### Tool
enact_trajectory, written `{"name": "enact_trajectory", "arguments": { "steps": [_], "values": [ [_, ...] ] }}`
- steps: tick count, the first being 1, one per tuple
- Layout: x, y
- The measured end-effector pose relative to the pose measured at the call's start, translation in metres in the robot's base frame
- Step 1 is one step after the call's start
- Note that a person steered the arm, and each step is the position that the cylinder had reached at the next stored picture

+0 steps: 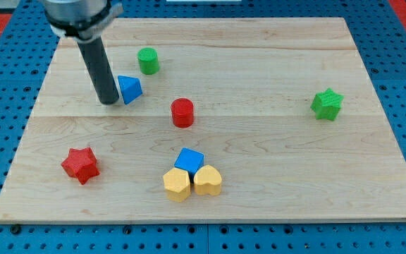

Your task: Move the blue triangle closer to the blue cube

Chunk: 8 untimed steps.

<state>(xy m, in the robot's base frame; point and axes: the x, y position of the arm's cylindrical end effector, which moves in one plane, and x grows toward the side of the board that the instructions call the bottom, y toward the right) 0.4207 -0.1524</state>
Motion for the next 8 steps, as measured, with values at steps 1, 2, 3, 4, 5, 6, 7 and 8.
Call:
{"name": "enact_trajectory", "arguments": {
  "steps": [1,2,3,4,5,6,7,8],
  "values": [
    [-0.062,-0.030],
    [-0.068,-0.009],
    [0.032,0.032],
    [0.066,0.026],
    [0.044,-0.017],
    [0.040,0.034],
    [0.022,0.033],
    [0.005,0.019]
  ]
}}
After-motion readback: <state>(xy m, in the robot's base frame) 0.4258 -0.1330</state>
